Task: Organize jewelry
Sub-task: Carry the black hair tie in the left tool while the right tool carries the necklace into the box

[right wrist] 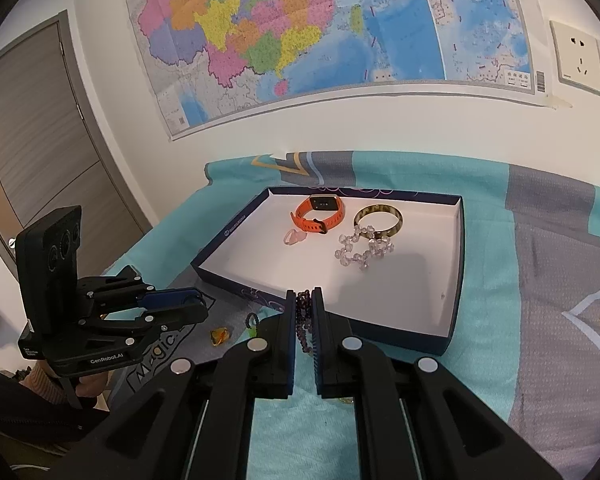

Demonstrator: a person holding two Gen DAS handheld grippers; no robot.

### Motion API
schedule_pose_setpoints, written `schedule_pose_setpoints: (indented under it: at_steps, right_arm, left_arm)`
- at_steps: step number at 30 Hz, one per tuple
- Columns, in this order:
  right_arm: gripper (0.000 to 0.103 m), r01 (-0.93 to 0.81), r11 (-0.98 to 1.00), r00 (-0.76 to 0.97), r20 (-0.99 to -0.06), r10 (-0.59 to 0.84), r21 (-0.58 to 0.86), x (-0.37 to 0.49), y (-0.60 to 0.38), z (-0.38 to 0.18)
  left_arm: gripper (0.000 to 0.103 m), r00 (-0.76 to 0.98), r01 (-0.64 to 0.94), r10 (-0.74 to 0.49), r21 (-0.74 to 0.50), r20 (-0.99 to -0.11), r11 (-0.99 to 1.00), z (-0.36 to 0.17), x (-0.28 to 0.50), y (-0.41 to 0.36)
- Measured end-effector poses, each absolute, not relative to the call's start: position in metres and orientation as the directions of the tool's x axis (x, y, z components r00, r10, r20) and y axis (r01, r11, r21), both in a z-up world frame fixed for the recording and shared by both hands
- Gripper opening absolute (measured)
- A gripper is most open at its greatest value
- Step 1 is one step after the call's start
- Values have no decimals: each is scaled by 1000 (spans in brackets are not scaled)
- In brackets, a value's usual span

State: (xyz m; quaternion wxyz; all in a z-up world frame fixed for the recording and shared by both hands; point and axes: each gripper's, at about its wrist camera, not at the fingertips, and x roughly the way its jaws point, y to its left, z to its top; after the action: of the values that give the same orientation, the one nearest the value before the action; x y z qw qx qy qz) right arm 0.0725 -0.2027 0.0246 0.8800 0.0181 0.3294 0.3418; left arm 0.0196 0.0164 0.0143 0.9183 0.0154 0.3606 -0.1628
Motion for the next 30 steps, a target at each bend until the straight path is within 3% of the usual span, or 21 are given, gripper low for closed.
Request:
schedule_pose_setpoints:
  at_steps: [30]
  right_arm:
    - [6,-593,763,559,-551,620,257,79,-197,30]
  left_arm:
    - [22,697,318,-291,-81,-655,945,21,27,10]
